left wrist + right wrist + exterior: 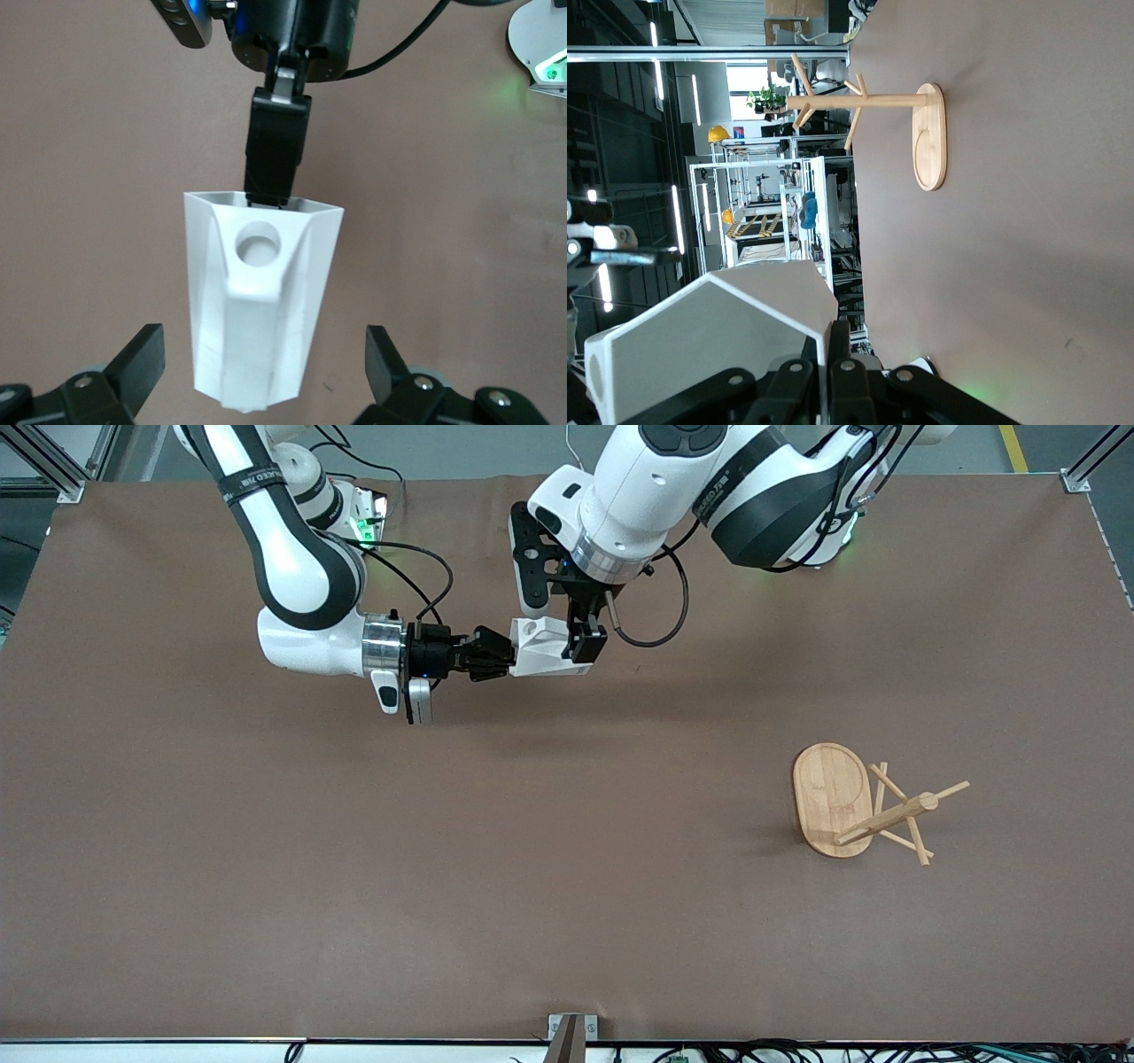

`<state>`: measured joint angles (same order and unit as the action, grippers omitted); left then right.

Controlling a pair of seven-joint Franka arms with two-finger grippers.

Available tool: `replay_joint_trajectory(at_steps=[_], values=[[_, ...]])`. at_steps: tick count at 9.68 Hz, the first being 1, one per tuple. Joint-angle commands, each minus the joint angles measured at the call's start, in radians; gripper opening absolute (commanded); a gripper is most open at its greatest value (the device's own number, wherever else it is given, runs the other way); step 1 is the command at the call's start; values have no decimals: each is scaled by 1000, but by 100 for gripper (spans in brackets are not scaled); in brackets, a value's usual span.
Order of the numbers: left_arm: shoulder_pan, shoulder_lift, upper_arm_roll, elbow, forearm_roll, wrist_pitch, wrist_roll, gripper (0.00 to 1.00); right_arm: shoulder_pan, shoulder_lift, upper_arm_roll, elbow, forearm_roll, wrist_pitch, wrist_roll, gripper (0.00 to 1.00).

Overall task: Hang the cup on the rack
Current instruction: 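Grasp the cup rim with the left gripper beside the right gripper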

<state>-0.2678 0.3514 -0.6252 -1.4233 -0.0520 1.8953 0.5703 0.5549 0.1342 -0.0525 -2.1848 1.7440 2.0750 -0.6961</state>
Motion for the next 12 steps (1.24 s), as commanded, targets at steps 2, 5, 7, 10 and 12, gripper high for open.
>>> replay_joint_trajectory(at_steps=[2,5,7,10,12], values=[[4,40,-1,-19,24,5,28,100,20,-25,-6,-26,35,10,-45,0],[2,43,-1,-54,26,-1,43,100,20,-25,-6,-24,35,11,-46,0],[6,43,-1,-63,26,-5,83,100,22,-27,-6,-24,35,13,-48,0],[7,57,-1,-69,24,-13,111,100,33,-33,-6,-26,35,16,-49,0],[6,57,-1,-71,26,-13,111,100,33,-34,-6,-24,35,17,-51,0]])
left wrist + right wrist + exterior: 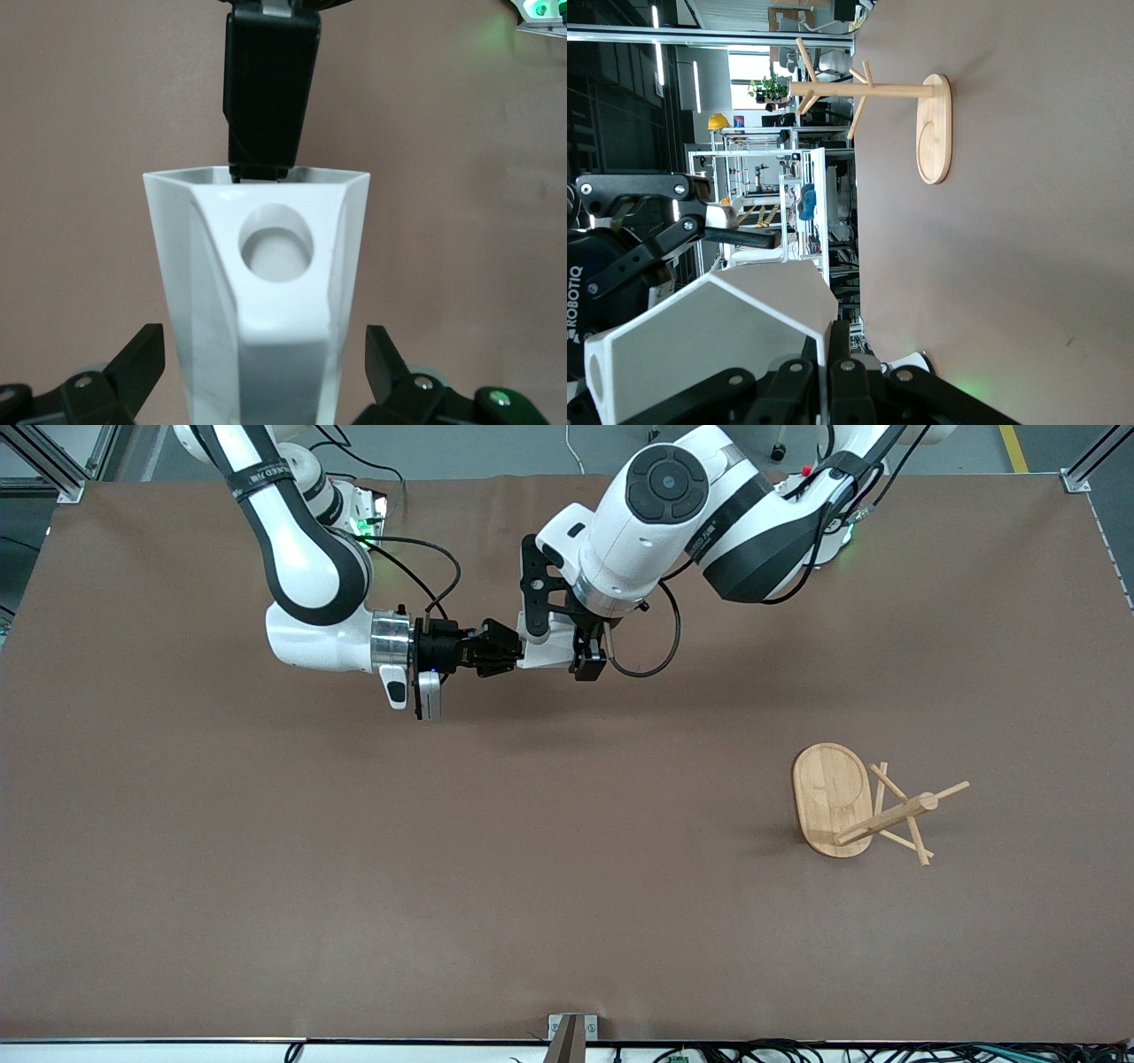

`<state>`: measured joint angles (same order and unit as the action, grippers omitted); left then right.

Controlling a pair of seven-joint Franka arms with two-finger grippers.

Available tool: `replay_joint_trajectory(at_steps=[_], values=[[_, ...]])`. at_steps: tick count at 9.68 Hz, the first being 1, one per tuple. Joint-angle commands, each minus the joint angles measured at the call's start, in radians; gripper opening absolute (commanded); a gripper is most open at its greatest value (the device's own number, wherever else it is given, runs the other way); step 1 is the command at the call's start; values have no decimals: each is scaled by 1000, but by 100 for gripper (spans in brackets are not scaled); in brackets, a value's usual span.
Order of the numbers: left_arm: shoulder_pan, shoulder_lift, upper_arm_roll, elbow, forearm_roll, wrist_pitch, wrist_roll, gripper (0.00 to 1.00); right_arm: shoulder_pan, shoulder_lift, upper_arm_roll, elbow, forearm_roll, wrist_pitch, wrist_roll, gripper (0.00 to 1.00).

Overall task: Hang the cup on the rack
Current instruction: 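Grasp the cup rim with the left gripper beside the right gripper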

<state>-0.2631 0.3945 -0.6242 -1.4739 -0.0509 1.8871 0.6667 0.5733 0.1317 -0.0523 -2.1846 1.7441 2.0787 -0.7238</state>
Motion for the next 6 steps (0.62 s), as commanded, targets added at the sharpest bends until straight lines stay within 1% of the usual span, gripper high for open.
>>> replay_joint_trajectory(at_steps=[1,2,3,4,5,6], values=[[-1,15,0,-20,34,-5,27,81,14,-32,-6,-24,35,18,-23,0],[-4,15,0,-20,52,-5,25,43,14,-32,-6,-24,35,20,-23,0],[-1,15,0,-20,52,-5,27,26,16,-32,-6,-24,35,20,-23,1],[2,15,0,-19,52,-5,28,14,17,-32,-6,-24,35,21,-23,1],[5,14,3,-17,52,-5,31,5,17,-34,-6,-24,35,30,-22,1],[13,12,4,-14,52,-5,30,1,17,-34,-6,-23,35,32,-19,28]])
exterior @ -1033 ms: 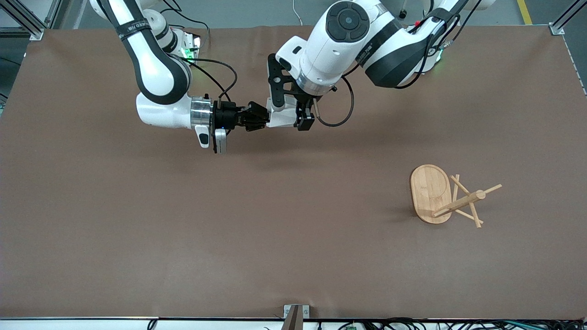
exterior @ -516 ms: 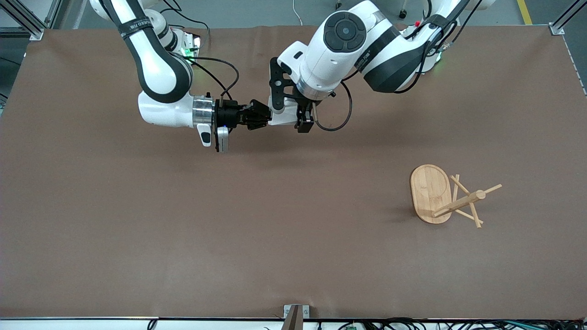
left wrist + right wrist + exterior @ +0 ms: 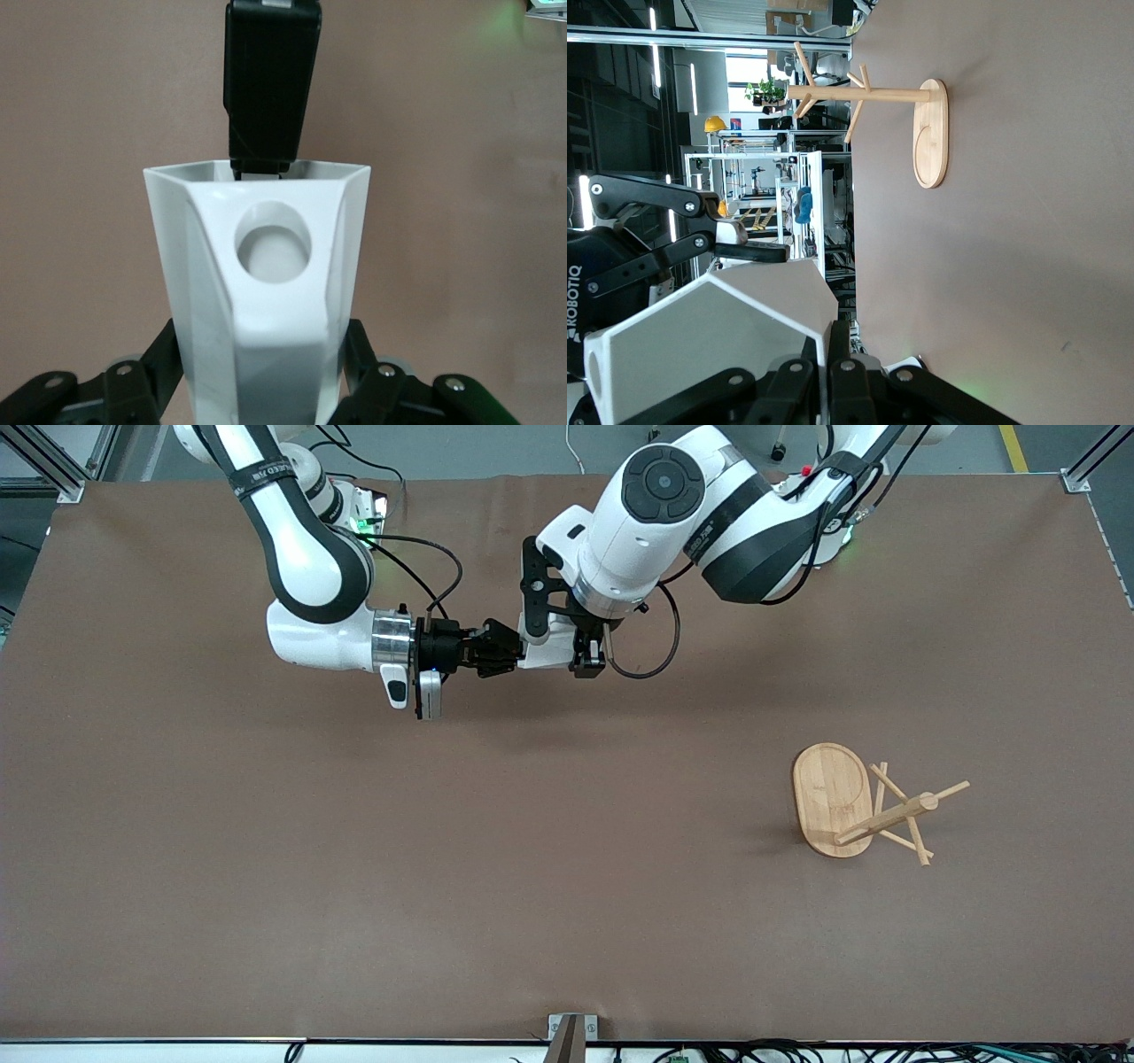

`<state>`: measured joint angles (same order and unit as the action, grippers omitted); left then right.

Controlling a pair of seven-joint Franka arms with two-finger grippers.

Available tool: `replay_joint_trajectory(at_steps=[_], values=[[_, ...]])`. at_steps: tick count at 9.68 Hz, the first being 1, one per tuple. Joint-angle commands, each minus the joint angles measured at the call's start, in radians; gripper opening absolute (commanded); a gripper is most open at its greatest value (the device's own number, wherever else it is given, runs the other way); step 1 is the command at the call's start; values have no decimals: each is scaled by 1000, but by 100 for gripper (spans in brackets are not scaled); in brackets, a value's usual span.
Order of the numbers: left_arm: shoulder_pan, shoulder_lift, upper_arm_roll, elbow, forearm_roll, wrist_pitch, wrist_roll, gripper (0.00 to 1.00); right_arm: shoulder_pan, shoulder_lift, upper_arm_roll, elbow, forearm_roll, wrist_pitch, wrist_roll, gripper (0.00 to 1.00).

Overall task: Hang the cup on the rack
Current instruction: 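Grasp the cup rim with the left gripper beside the right gripper, then open the right gripper and carry the cup toward the wooden rack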

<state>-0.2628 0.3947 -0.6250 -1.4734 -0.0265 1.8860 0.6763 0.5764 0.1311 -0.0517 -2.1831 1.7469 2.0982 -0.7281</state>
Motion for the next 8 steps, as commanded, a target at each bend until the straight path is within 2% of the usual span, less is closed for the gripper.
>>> replay_joint_trajectory(at_steps=[1,4,6,7,8], values=[[25,9,5,-15,28,-4,20,1,14,-33,-7,-24,32,16,-17,99],[37,0,7,-5,57,-4,8,1,5,-48,-10,-20,29,16,-14,100],[82,0,8,-7,75,-4,-7,1,-47,-60,-22,-12,-12,14,-4,100],[88,1,8,-4,118,1,-56,1,-106,-56,-22,18,-105,11,21,100],[91,1,8,-4,134,4,-114,1,-178,-54,-20,63,-254,2,77,100]])
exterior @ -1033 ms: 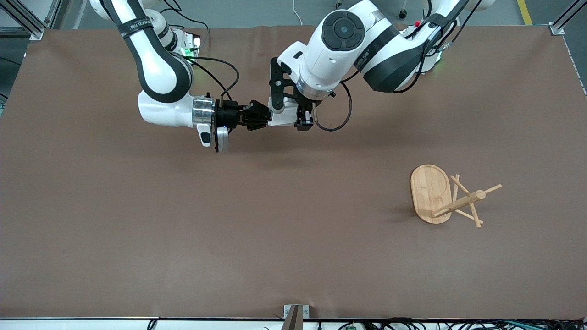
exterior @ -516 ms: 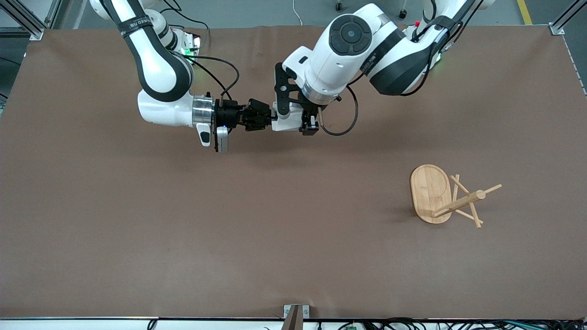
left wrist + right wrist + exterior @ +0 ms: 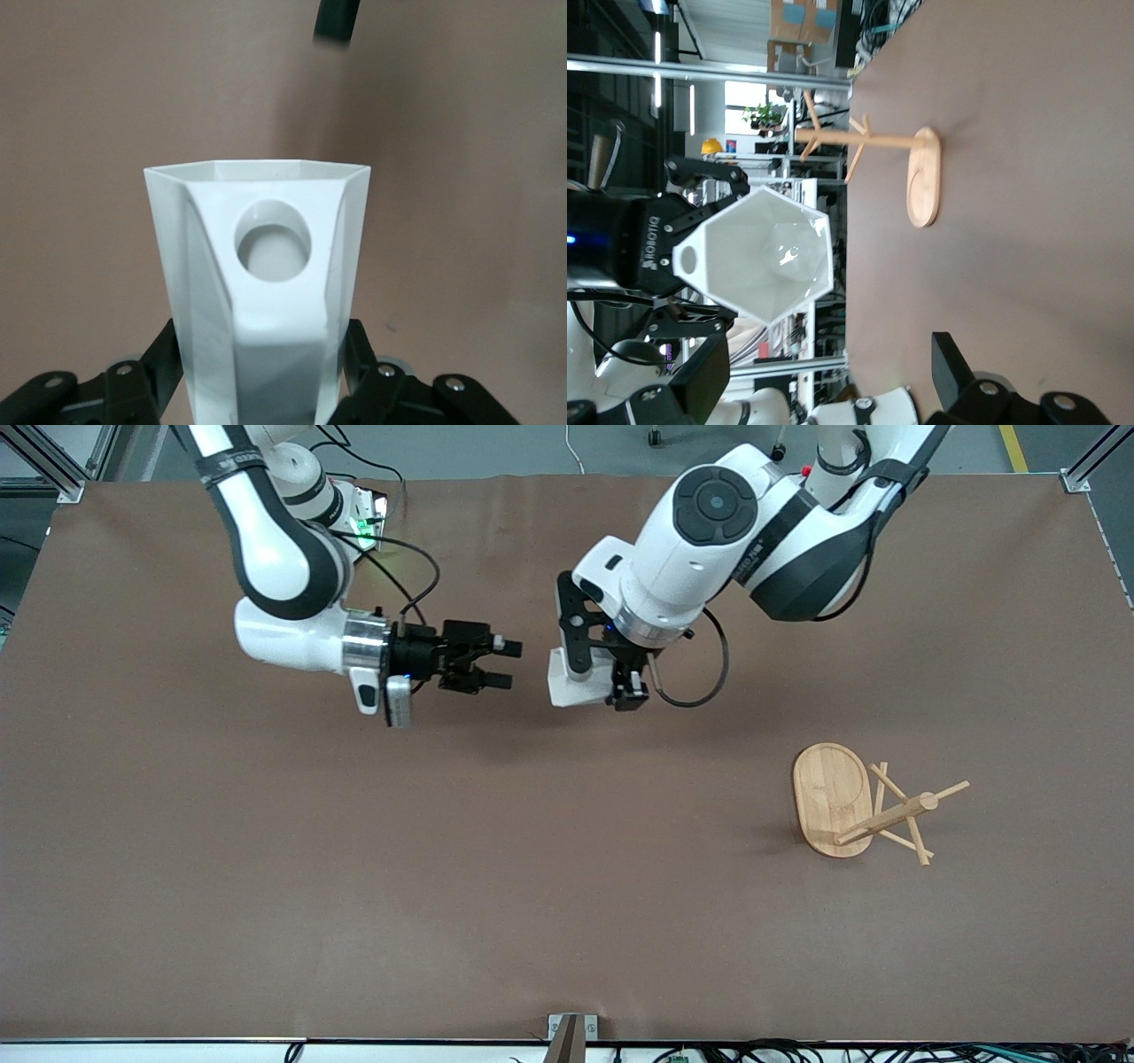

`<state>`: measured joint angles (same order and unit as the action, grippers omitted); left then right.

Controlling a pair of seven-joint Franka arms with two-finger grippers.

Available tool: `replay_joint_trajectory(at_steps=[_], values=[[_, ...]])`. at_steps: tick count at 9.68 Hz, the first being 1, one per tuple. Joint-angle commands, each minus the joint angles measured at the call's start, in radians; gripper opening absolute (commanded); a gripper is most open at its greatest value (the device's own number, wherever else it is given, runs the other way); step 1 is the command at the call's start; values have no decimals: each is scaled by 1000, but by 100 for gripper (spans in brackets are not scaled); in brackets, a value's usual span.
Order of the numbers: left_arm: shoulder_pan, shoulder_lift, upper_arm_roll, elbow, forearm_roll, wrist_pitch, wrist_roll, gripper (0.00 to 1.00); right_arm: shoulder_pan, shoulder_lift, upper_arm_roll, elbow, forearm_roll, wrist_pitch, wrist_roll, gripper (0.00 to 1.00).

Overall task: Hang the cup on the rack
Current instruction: 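Open the right gripper and carry the cup toward the wooden rack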

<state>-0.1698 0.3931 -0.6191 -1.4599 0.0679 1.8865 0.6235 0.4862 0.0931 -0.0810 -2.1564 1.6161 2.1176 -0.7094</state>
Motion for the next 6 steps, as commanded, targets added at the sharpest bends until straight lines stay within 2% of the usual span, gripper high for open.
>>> replay_joint_trajectory(at_steps=[1,3,4,5,6], values=[[21,-2,1,-17,46,3,-139,1,-137,-13,10,77,-268,-19,135,100],[74,-17,1,-16,58,3,-288,1,-228,-13,3,128,-497,-14,256,100],[102,-34,-1,-16,56,3,-362,1,-294,-13,3,174,-682,-19,324,100],[110,-46,-1,-16,56,0,-467,1,-345,-13,3,194,-826,-51,382,100],[119,-51,1,-11,53,0,-584,1,-383,-13,-2,213,-934,-94,437,100]])
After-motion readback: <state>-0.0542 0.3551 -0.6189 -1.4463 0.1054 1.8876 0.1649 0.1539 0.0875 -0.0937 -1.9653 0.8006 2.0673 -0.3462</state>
